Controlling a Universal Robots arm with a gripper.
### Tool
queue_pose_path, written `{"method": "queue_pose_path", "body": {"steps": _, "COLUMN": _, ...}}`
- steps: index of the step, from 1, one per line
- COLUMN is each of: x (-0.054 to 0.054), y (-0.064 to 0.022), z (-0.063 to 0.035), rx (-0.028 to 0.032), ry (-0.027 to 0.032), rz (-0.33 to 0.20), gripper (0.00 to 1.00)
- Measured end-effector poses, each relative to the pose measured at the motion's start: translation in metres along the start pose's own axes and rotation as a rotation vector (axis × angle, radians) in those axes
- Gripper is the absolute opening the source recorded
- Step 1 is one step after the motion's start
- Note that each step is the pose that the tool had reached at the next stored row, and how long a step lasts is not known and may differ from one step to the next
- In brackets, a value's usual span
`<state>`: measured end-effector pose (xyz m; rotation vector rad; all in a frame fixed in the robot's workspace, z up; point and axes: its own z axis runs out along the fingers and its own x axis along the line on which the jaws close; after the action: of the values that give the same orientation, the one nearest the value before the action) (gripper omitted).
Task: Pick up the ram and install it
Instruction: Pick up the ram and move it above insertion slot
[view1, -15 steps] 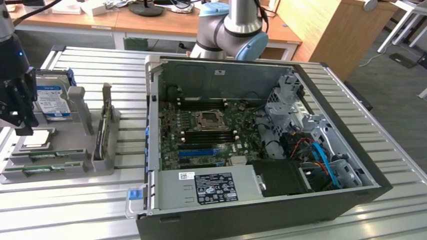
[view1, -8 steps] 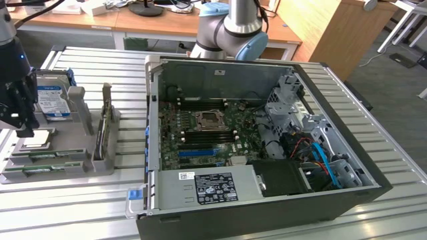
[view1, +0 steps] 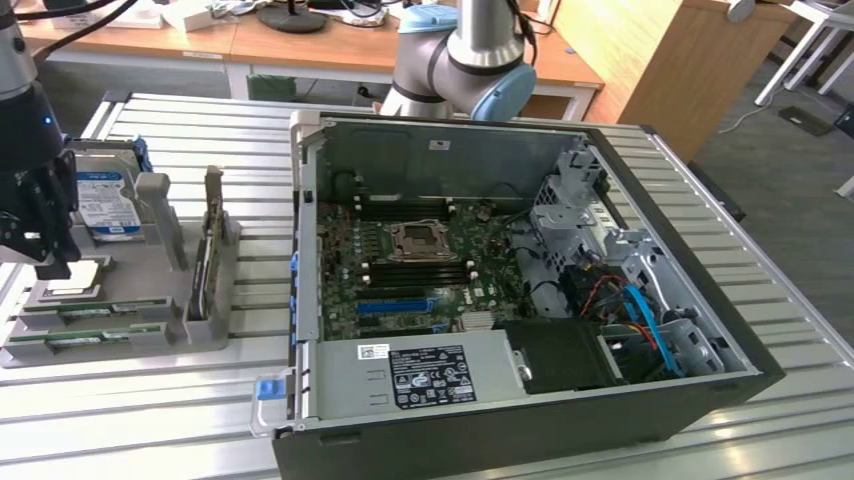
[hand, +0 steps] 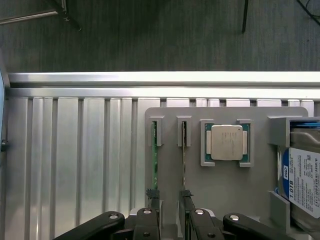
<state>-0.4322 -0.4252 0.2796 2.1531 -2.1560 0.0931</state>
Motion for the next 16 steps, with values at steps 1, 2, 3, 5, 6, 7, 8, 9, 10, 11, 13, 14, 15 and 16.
{"method": "queue_pose_path", "body": {"steps": 1, "x": -0.0001, "y": 0.0, "z": 0.001, "rx": 0.0001, "ry": 0.0005, "rz": 0.0, "gripper": 0.3}}
{"method": "queue_pose_path", "body": {"steps": 2, "x": -0.0002, "y": -0.0001, "z": 0.0021, "rx": 0.0001, "ry": 0.0011, "rz": 0.0, "gripper": 0.3}}
{"method": "queue_pose_path", "body": {"steps": 3, "x": -0.0003, "y": -0.0001, "z": 0.003, "rx": 0.0001, "ry": 0.0018, "rz": 0.0, "gripper": 0.3}}
{"method": "queue_pose_path", "body": {"steps": 5, "x": -0.0005, "y": -0.0001, "z": 0.0048, "rx": 0.0, "ry": 0.0034, "rz": -0.001, "gripper": 0.3}}
{"method": "queue_pose_path", "body": {"steps": 6, "x": -0.0006, "y": -0.0001, "z": 0.0058, "rx": 0.0001, "ry": 0.0041, "rz": -0.001, "gripper": 0.3}}
{"method": "queue_pose_path", "body": {"steps": 7, "x": -0.0007, "y": -0.0002, "z": 0.0067, "rx": 0.0001, "ry": 0.0049, "rz": -0.001, "gripper": 0.3}}
{"method": "queue_pose_path", "body": {"steps": 8, "x": -0.0008, "y": -0.0002, "z": 0.0077, "rx": 0.0001, "ry": 0.0056, "rz": -0.001, "gripper": 0.3}}
{"method": "queue_pose_path", "body": {"steps": 9, "x": -0.0009, "y": -0.0002, "z": 0.0086, "rx": 0.0001, "ry": 0.0063, "rz": -0.001, "gripper": 0.3}}
{"method": "queue_pose_path", "body": {"steps": 10, "x": -0.001, "y": -0.0002, "z": 0.0093, "rx": 0.0002, "ry": 0.007, "rz": -0.001, "gripper": 0.3}}
{"method": "queue_pose_path", "body": {"steps": 11, "x": -0.0011, "y": -0.0002, "z": 0.0097, "rx": 0.0, "ry": 0.0075, "rz": -0.001, "gripper": 0.3}}
{"method": "queue_pose_path", "body": {"steps": 13, "x": -0.0011, "y": -0.0002, "z": 0.0102, "rx": -0.0001, "ry": 0.0086, "rz": -0.001, "gripper": 0.3}}
{"method": "queue_pose_path", "body": {"steps": 14, "x": -0.0011, "y": -0.0002, "z": 0.0102, "rx": -0.0001, "ry": 0.0087, "rz": -0.001, "gripper": 0.3}}
{"method": "queue_pose_path", "body": {"steps": 15, "x": -0.0011, "y": -0.0002, "z": 0.0104, "rx": 0.0001, "ry": 0.0086, "rz": -0.001, "gripper": 0.3}}
{"method": "queue_pose_path", "body": {"steps": 16, "x": -0.0011, "y": -0.0002, "z": 0.0104, "rx": 0.0002, "ry": 0.0086, "rz": -0.001, "gripper": 0.3}}
